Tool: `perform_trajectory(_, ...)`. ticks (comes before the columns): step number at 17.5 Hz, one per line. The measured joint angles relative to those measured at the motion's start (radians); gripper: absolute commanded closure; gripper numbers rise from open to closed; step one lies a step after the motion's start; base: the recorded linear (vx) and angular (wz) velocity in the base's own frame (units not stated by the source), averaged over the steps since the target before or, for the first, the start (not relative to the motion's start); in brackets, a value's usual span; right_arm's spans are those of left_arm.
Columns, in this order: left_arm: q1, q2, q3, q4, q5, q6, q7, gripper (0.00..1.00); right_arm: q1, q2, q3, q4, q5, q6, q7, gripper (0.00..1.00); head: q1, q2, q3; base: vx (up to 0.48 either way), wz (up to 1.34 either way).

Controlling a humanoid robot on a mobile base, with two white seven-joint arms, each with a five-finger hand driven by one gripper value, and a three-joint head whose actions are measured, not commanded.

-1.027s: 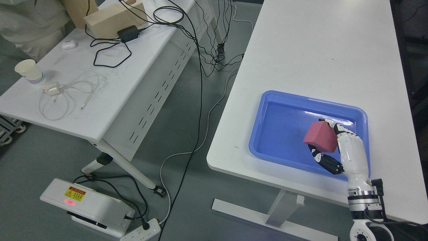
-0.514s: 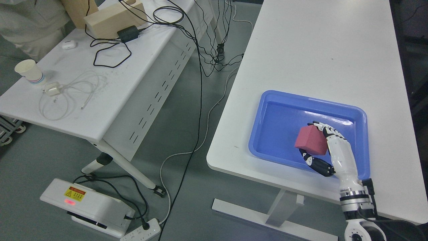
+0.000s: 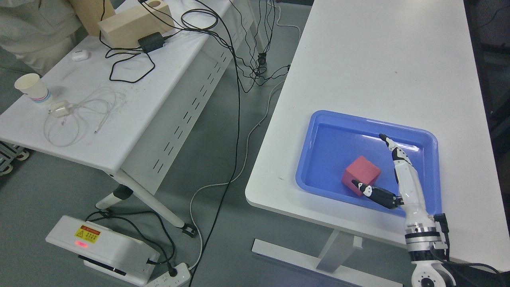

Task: Pick pink block from left shelf to tray

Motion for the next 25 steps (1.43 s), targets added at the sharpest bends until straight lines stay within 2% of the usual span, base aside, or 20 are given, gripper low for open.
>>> perform_trajectory(6,0.000,0.000,0.000,0.000,0.000,0.000,0.000,0.00,-0.001,0.007,-0.037,0.001,-0.161,-0.005,-0.005,0.00,0.0000,0.000,0.000,0.005,0.00)
perform_trajectory(12,0.000,0.000,0.000,0.000,0.000,0.000,0.000,0.00,0.001,0.011,-0.078,0.002,-0.349,0.046,-0.006,0.00,0.0000,0.000,0.000,-0.011,0.00)
perform_trajectory(25,0.000,0.000,0.000,0.000,0.000,0.001,0.000,0.00,0.002,0.015,-0.131,0.002,-0.472,0.117,-0.009,0.00,0.0000,0.000,0.000,-0.148,-0.06)
